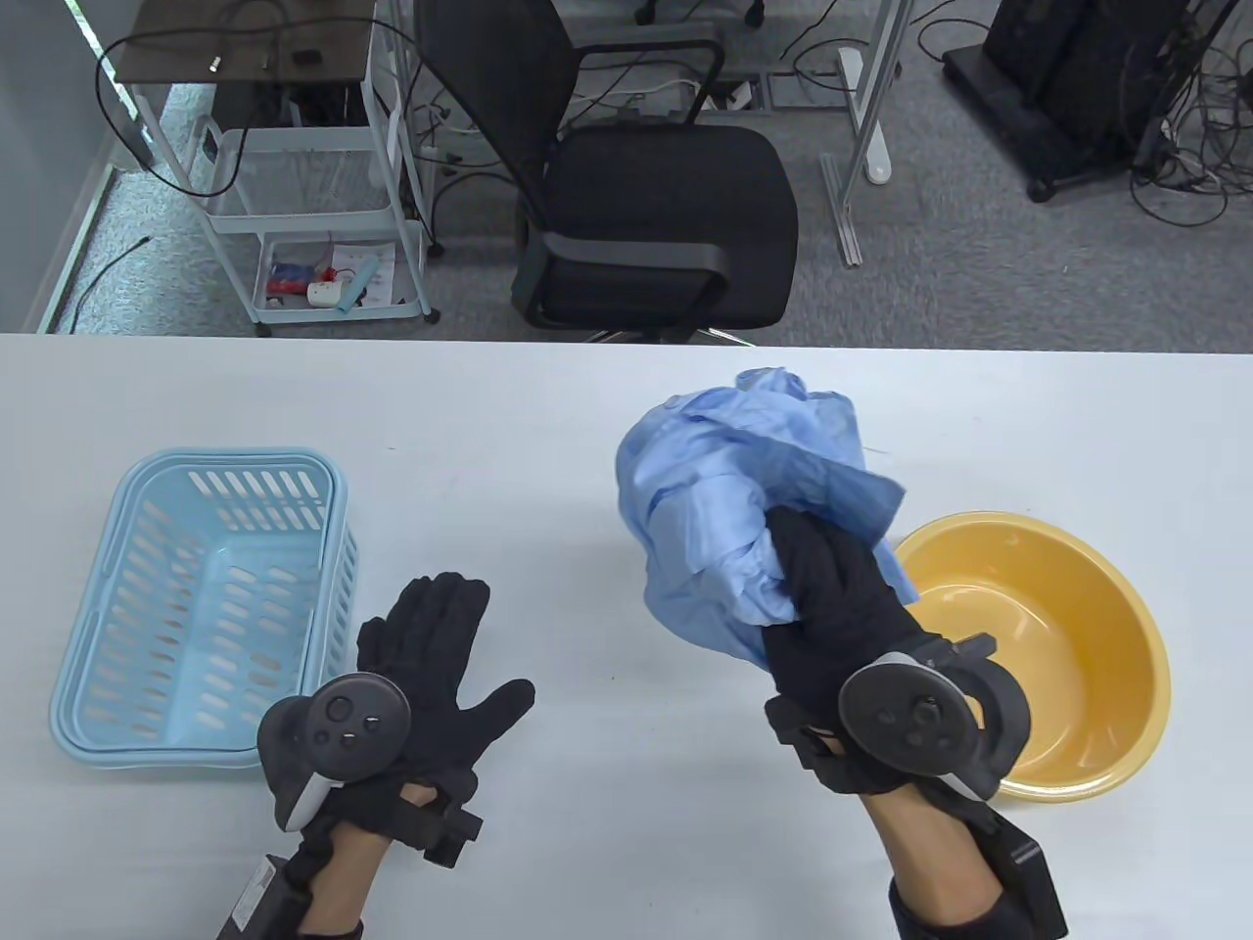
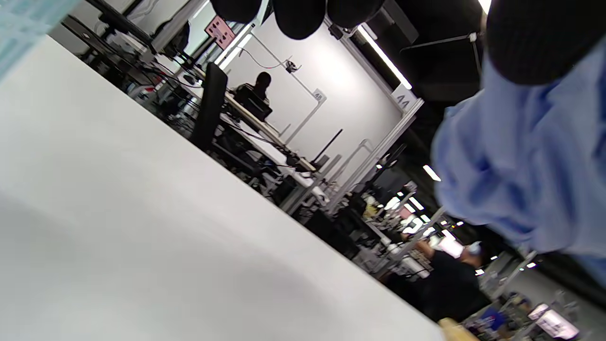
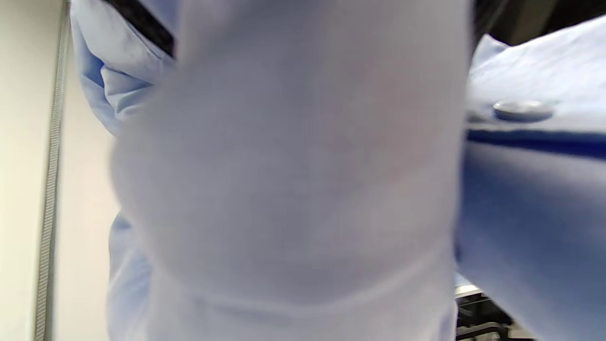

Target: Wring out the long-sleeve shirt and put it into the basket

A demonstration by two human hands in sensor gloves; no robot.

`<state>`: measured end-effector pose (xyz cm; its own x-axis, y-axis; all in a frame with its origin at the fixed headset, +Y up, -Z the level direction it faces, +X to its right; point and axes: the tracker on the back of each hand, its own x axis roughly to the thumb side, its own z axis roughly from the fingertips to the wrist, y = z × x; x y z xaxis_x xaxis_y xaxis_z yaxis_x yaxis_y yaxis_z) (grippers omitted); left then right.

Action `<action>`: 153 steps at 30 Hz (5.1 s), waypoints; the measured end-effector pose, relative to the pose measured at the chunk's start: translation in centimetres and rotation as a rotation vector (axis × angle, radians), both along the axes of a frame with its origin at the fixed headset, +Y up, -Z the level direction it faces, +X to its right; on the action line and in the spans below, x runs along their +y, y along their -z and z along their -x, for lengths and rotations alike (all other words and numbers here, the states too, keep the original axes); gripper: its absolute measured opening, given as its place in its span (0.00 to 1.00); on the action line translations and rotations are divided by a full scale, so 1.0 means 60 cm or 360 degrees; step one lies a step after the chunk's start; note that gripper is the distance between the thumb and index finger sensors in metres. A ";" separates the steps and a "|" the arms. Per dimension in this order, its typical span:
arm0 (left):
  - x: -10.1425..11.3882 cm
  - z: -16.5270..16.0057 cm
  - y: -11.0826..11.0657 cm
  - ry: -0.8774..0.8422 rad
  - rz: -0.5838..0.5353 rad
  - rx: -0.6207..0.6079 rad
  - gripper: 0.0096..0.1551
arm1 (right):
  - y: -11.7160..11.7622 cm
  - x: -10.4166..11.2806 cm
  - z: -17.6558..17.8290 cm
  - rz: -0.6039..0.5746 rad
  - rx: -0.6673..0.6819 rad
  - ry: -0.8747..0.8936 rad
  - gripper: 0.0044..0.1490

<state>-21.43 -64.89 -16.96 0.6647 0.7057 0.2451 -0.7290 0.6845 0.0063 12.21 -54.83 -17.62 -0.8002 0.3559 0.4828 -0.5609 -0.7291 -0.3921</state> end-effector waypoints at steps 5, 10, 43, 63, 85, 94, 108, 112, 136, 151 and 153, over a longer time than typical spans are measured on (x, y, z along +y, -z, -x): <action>0.063 0.021 0.020 -0.0645 0.0088 -0.0213 0.70 | 0.006 -0.023 0.055 -0.0105 0.0281 -0.0213 0.37; 0.109 0.024 0.042 -0.0544 0.0131 -0.0266 0.77 | 0.007 -0.031 0.096 -0.0225 0.0436 -0.0476 0.37; 0.160 -0.005 0.108 -0.1395 -0.0023 -0.0441 0.34 | 0.057 -0.105 0.097 0.0717 0.0818 0.0374 0.39; 0.185 -0.069 0.055 -0.0419 -0.0503 -0.0503 0.49 | 0.072 0.024 0.133 0.0968 0.0965 0.0969 0.86; 0.136 -0.009 0.095 -0.1196 -0.0097 -0.0230 0.22 | 0.100 0.061 0.098 0.0619 0.0939 0.1167 0.32; 0.029 0.033 0.115 -0.1045 0.0202 0.0076 0.23 | 0.119 0.136 0.061 0.0592 0.1011 0.1432 0.31; -0.020 0.062 0.086 -0.0747 0.0301 0.0096 0.44 | 0.122 0.213 0.055 0.0536 0.0938 0.1383 0.32; 0.005 0.063 0.069 -0.0828 0.0112 -0.0020 0.63 | 0.125 0.211 0.064 0.0576 0.0948 0.1382 0.32; 0.081 -0.112 0.130 -0.0885 0.0407 -0.1080 0.29 | 0.115 0.232 0.206 0.0824 0.1422 0.1380 0.32; 0.088 -0.045 0.103 -0.1001 0.0468 -0.1117 0.34 | 0.196 0.158 0.028 0.0737 0.0682 0.1597 0.30; 0.087 -0.040 0.099 -0.1057 0.0520 -0.1181 0.36 | 0.212 0.122 0.006 0.0735 0.0533 0.1639 0.30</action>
<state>-19.01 -59.66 -22.92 -0.1202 0.9790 0.1648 -0.7039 0.0329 -0.7095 11.83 -47.50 -30.32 0.1089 0.9565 0.2705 -0.9932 0.0936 0.0692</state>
